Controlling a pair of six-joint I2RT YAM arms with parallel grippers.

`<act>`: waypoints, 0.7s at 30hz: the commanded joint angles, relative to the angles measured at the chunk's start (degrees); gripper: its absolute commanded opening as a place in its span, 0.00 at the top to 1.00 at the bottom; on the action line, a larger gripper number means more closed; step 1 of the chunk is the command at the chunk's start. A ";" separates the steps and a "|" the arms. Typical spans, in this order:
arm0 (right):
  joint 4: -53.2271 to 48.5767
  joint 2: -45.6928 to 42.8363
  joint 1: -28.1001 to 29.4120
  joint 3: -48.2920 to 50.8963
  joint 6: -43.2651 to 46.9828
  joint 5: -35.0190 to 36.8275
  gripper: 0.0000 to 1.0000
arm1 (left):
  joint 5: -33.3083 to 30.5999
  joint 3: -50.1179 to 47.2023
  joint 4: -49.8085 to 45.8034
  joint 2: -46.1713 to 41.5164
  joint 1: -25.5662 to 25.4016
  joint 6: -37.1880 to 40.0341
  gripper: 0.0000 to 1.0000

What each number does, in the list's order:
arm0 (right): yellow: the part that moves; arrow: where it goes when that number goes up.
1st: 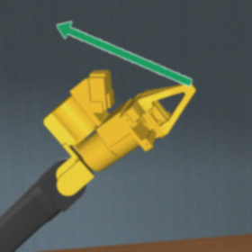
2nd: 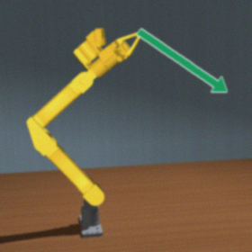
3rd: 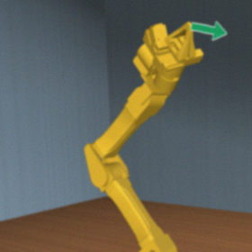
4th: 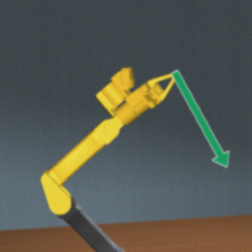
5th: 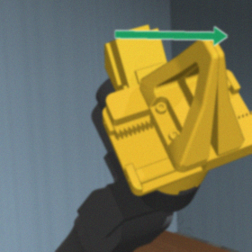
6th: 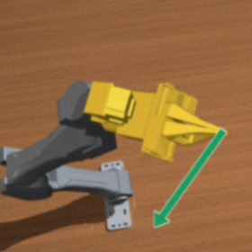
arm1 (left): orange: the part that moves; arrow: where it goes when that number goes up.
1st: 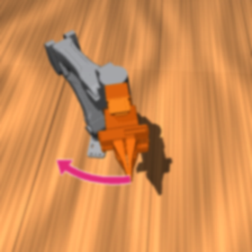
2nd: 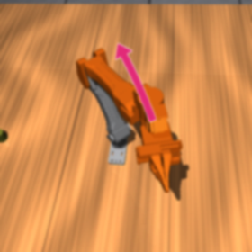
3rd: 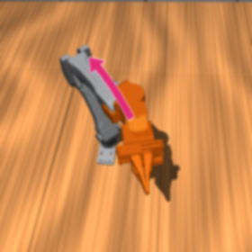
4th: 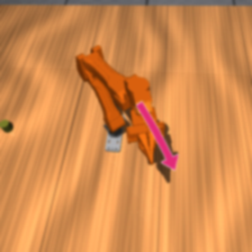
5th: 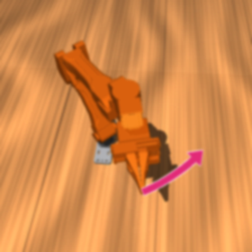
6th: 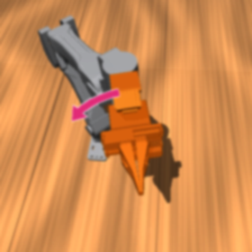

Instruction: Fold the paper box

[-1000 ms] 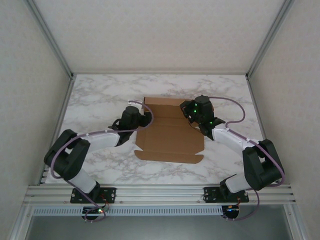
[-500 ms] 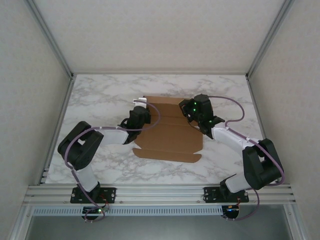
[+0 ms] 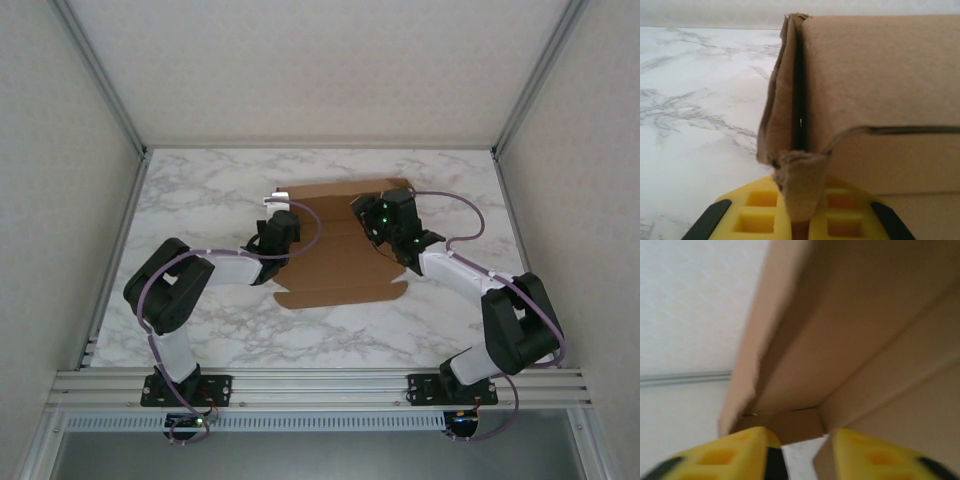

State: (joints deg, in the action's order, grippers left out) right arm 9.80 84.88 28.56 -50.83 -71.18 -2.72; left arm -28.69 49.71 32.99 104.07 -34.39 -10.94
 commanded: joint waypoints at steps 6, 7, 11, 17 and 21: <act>-16.46 -6.00 -4.22 -8.32 18.06 1.26 0.24 | -3.44 -4.10 0.01 -3.78 0.46 -1.60 1.00; -19.27 -6.15 -4.41 -9.92 20.71 2.28 0.22 | -3.39 -4.10 -0.12 -3.67 0.47 -1.26 1.00; -29.07 -6.60 -5.45 -17.31 32.14 7.58 0.22 | -2.41 -3.51 -0.51 -3.16 0.60 0.19 1.00; -45.04 3.82 -5.49 -34.45 42.54 9.10 0.30 | 1.00 -2.77 -1.20 -3.17 1.79 1.17 1.00; -50.28 9.43 -5.57 -40.02 44.13 9.90 0.31 | 2.41 -3.38 -0.74 -3.52 1.96 1.79 1.00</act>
State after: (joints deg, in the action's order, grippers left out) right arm -30.46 90.43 23.27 -88.31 -31.99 5.06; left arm -28.16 46.48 33.47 101.58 -33.17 -10.26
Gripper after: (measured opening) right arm 0.689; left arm 0.091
